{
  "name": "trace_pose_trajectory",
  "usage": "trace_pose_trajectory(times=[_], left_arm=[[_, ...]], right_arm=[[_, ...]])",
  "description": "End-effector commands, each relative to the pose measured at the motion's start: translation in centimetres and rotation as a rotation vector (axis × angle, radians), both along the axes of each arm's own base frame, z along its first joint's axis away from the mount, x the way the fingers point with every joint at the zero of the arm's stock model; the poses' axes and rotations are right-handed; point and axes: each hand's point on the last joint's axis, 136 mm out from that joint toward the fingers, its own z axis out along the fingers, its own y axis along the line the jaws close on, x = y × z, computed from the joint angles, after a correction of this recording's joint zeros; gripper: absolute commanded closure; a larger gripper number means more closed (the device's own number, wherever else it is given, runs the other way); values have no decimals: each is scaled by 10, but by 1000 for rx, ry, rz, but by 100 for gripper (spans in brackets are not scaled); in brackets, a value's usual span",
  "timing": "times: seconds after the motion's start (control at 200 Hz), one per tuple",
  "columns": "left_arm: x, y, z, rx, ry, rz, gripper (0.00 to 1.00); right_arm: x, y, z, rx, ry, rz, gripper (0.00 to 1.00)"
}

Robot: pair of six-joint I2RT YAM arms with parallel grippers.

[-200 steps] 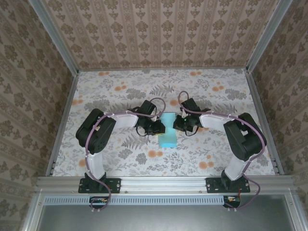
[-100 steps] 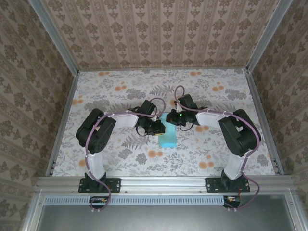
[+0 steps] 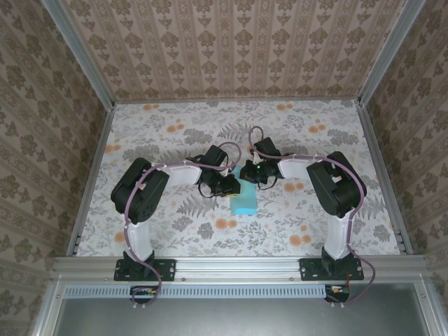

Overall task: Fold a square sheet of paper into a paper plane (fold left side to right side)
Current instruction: Hold the square sheet of paper at the center of the table, then first fold the square sheet of paper in half at the center of the table.

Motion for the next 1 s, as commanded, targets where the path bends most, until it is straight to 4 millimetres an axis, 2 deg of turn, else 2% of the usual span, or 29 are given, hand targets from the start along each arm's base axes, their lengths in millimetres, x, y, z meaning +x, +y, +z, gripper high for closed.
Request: trace_pose_trajectory(times=[0.0,0.35,0.795,0.995], left_arm=[[-17,10,-17,76,61,-8,80],[-37,17,-14,84,71,-51,80],[-84,29,-14,80,112,-92,80],[-97,37,-11,89,121,-90,80]], right_arm=[[-8,-11,-19,-83,67,-14,93],[-17,-25,-36,-154,134,-43,94],[-21,-30,-39,-171,151,-50,94],[-21,-31,-40,-175,155,-50,94]])
